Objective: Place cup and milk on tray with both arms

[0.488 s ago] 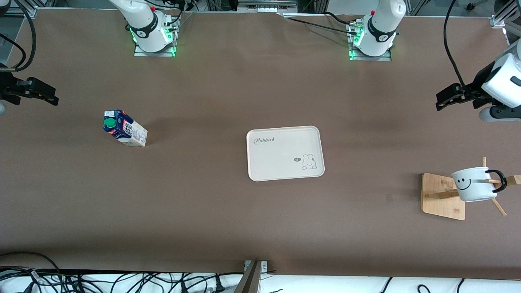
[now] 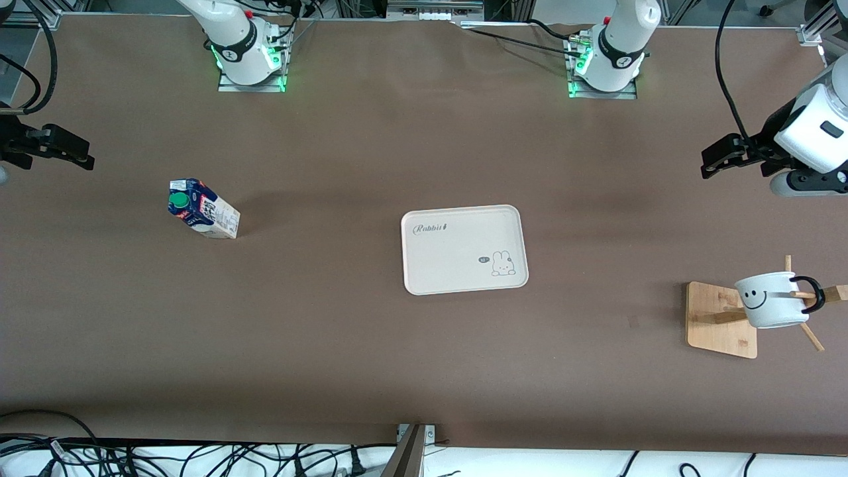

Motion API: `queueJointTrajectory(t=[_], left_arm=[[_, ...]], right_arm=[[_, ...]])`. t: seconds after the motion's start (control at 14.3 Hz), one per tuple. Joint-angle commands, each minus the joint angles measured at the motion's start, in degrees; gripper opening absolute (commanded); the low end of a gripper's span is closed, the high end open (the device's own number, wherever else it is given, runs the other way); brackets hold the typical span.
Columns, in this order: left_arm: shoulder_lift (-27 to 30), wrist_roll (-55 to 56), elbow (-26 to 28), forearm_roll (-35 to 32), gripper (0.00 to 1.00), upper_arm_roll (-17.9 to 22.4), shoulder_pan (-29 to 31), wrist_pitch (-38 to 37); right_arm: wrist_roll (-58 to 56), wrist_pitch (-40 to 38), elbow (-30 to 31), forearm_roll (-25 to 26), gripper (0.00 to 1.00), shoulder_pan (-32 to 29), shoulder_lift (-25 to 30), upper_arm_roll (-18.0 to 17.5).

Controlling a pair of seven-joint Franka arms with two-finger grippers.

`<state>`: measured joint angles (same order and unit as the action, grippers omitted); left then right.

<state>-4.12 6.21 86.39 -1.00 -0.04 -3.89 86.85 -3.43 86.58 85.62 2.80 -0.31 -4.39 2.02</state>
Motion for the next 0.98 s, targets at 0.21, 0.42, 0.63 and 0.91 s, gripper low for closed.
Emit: queueJointTrajectory(t=[0.21,0.42,0.63,0.91], left_arm=[[-0.89,0.3,-2.01,-0.06,1.0,0.13,0.11,-1.51],[-0.89,0.3,-2.01,-0.06,1.0,0.21,0.2,-1.42],[-0.89,0.21,-2.01,-0.06,1.0,0.3,0.46,-1.34],[-0.8,0.03,-2.01,0.03,1.0,0.21,0.64,-1.33]], right_arm=[[-1.14,-3.87,-0.8,0.19,1.0,-0.13,0.95,0.0],[-0.7,-5.27,-0.8,0.8,1.0,-0.13,1.4,-0.26],[-1.05,-8.79,-0.8,0.89,1.0,-0.13,1.4,-0.09],[-1.23,-8.8,-0.8,0.46,1.0,-0.22,1.31,0.52]])
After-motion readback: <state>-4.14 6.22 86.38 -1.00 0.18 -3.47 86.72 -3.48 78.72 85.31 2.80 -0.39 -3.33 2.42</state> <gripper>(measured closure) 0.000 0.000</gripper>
